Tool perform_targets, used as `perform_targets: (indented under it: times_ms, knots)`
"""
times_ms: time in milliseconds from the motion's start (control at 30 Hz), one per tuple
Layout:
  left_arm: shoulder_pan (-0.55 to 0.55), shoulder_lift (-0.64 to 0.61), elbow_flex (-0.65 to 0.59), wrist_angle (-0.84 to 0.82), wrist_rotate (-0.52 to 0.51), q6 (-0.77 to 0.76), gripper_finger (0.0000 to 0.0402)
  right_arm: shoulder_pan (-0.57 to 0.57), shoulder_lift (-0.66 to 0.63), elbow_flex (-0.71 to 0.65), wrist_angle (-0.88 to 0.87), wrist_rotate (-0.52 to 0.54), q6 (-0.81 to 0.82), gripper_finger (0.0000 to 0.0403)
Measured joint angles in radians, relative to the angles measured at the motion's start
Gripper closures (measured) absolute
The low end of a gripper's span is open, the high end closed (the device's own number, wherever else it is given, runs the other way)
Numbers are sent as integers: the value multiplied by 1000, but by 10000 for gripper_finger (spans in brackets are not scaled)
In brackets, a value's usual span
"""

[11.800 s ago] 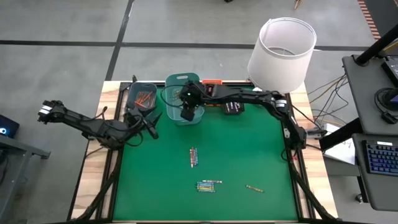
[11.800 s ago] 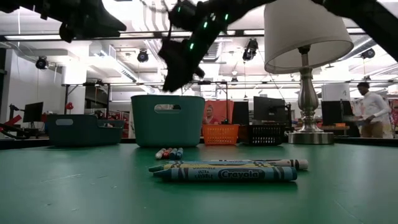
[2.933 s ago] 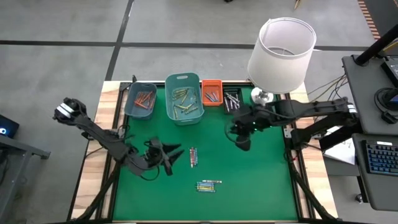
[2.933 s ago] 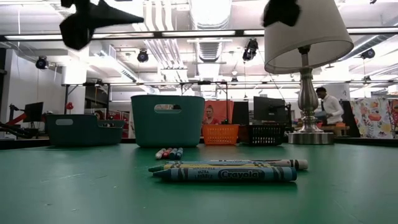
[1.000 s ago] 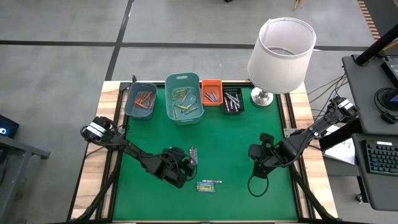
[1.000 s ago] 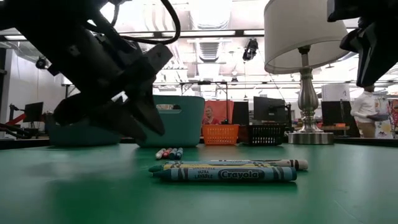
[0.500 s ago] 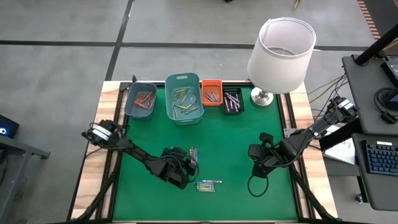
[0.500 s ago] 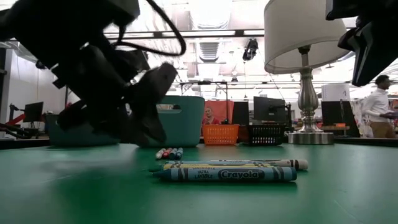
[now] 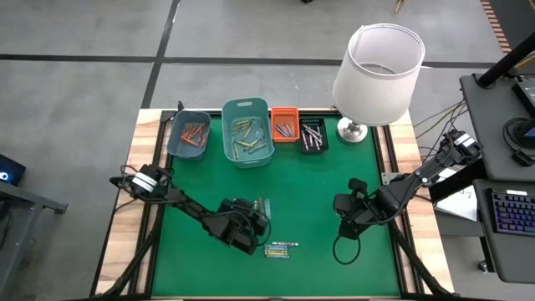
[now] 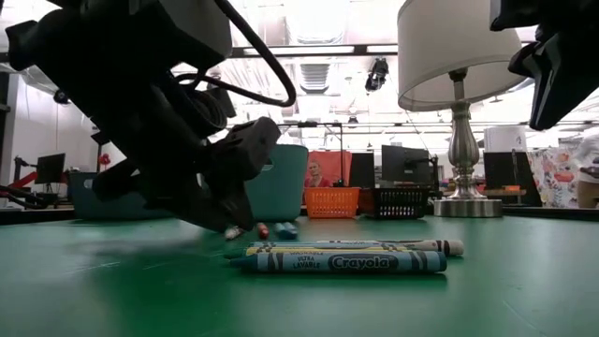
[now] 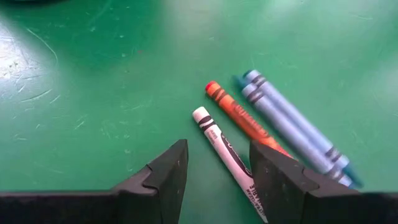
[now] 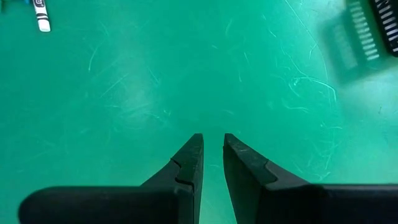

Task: Sort crayons
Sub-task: Put the white crayon into the black bin

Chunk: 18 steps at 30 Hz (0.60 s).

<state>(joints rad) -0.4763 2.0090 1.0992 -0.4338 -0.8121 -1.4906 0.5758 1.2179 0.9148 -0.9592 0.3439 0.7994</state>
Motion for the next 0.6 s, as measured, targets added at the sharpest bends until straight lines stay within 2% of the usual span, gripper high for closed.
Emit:
perform_targets:
  times_ms: [333, 467, 600]
  knots:
    - [0, 0, -10, -21, 18, -1, 251, 0, 0, -4, 1, 15, 0, 351]
    - [0, -1, -15, -32, 18, -10, 290, 0, 0, -6, 2, 24, 0, 351]
    - [0, -1, -16, -57, 21, -12, 353, 0, 0, -14, 11, 25, -5, 351]
